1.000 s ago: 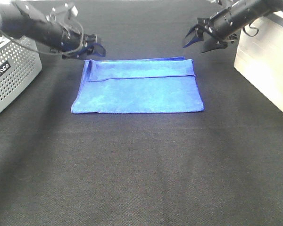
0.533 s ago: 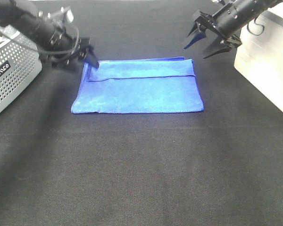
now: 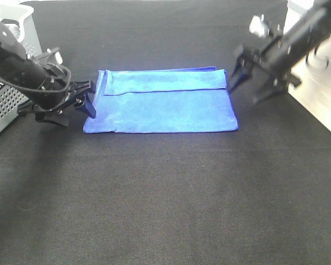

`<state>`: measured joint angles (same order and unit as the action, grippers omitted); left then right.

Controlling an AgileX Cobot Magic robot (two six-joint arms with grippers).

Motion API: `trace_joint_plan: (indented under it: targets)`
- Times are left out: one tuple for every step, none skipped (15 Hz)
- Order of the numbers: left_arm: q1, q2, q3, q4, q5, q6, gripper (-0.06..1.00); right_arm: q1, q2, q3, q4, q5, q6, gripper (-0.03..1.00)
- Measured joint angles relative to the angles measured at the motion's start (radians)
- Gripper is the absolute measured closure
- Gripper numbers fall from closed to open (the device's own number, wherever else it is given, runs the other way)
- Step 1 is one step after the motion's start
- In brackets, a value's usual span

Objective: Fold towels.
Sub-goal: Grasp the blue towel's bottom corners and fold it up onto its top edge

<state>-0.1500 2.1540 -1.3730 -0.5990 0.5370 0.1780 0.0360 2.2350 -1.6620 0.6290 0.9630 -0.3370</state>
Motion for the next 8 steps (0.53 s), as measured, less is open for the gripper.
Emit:
trace_joint_plan:
  targets:
    - [0.000, 0.005, 0.000, -0.010, -0.015, -0.001, 0.29, 0.000, 0.004, 0.031, 0.000, -0.047, -0.007, 0.25]
    - [0.000, 0.009, 0.000, -0.023, -0.030, -0.001, 0.29, 0.000, 0.010, 0.044, 0.000, -0.075, -0.021, 0.25]
    - [0.000, 0.019, -0.002, -0.033, -0.043, -0.001, 0.29, 0.000, 0.017, 0.046, 0.010, -0.098, -0.029, 0.25]
    - [0.000, 0.036, -0.016, -0.039, -0.040, -0.001, 0.29, 0.000, 0.027, 0.046, 0.023, -0.115, -0.034, 0.25]
    - [0.000, 0.062, -0.042, -0.040, -0.031, 0.000, 0.29, 0.000, 0.038, 0.046, 0.033, -0.128, -0.051, 0.25]
    - [0.000, 0.062, -0.042, -0.040, -0.031, 0.000, 0.29, 0.000, 0.038, 0.046, 0.033, -0.128, -0.051, 0.25]
    - [-0.001, 0.097, -0.102, -0.044, 0.005, 0.000, 0.29, 0.000, 0.054, 0.046, 0.053, -0.134, -0.078, 0.25]
    - [-0.001, 0.119, -0.137, -0.051, 0.035, 0.000, 0.29, 0.002, 0.076, 0.046, 0.089, -0.134, -0.116, 0.25]
